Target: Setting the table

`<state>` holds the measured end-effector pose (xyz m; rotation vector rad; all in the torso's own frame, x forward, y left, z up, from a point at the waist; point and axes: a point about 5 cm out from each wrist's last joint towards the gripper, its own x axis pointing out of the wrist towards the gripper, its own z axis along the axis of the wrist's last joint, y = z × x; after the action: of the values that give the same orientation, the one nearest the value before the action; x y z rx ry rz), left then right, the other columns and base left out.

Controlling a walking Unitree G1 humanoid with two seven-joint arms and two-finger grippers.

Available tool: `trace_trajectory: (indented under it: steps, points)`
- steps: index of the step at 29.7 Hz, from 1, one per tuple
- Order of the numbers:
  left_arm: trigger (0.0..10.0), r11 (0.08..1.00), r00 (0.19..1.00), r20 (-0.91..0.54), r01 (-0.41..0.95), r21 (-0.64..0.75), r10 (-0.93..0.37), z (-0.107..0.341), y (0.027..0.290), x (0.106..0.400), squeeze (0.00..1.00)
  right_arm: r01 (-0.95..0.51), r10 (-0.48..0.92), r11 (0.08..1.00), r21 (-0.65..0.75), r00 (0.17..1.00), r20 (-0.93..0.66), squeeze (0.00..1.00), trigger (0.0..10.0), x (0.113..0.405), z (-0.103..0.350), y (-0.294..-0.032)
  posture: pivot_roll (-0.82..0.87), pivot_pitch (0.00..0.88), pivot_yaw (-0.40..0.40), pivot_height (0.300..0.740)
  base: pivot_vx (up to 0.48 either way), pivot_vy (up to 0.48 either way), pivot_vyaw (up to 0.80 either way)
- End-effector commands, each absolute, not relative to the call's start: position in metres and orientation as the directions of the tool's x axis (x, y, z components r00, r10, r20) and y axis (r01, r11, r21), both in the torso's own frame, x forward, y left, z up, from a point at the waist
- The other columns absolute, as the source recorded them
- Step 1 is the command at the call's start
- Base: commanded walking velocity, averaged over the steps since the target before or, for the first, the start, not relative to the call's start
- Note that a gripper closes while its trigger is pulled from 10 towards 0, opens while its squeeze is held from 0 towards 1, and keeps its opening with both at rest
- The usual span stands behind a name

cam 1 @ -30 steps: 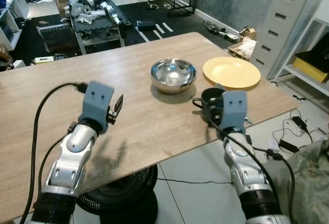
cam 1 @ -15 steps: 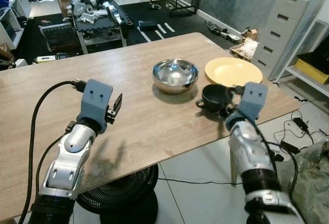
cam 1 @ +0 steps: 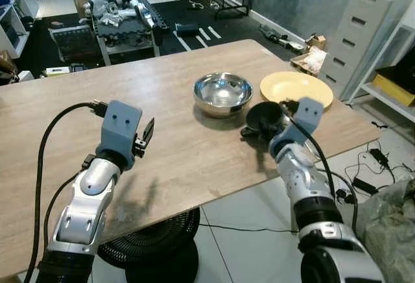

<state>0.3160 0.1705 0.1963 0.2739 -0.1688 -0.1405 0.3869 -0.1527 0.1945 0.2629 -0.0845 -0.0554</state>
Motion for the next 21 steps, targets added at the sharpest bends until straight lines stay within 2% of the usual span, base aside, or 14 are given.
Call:
trace_trajectory:
  steps: [1,12,15,16,17,21]
  points:
    - [10.0,0.952,0.980,0.126,0.114,0.283,-0.155,0.192,0.171,0.315,0.00,0.045,-0.065,0.976,0.215,0.994,0.088,0.00,10.0,0.383,0.191,-0.151,0.07,0.000,0.077,0.740,0.000,0.000,0.00]
    - [10.0,0.952,0.976,0.129,0.135,0.275,-0.176,0.195,0.164,0.320,0.00,0.098,-0.108,0.982,0.164,0.993,0.055,0.00,10.0,0.382,0.183,-0.158,0.06,0.000,0.082,0.740,0.000,0.000,0.00]
    - [10.0,0.952,0.976,0.128,0.133,0.275,-0.174,0.194,0.165,0.319,0.00,0.020,-0.030,0.996,0.092,0.994,0.109,0.00,10.0,0.376,0.184,-0.145,0.07,0.000,0.081,0.740,0.000,0.000,0.00]
    - [10.0,0.952,0.977,0.127,0.131,0.276,-0.171,0.194,0.166,0.318,0.00,-0.096,0.091,0.995,0.024,0.986,0.142,0.00,10.0,0.368,0.183,-0.128,0.07,0.000,0.080,0.740,0.000,0.000,0.00]
    - [10.0,0.952,0.977,0.127,0.130,0.276,-0.170,0.194,0.166,0.318,0.00,-0.144,0.146,0.989,-0.026,0.978,0.147,0.00,10.0,0.364,0.180,-0.119,0.07,0.000,0.081,0.740,0.000,0.000,0.00]
    - [10.0,0.951,0.978,0.122,0.128,0.280,-0.167,0.192,0.167,0.317,0.00,-0.221,0.240,0.966,-0.138,0.959,0.147,0.00,10.0,0.354,0.168,-0.102,0.07,0.000,0.080,0.740,0.000,0.000,0.00]
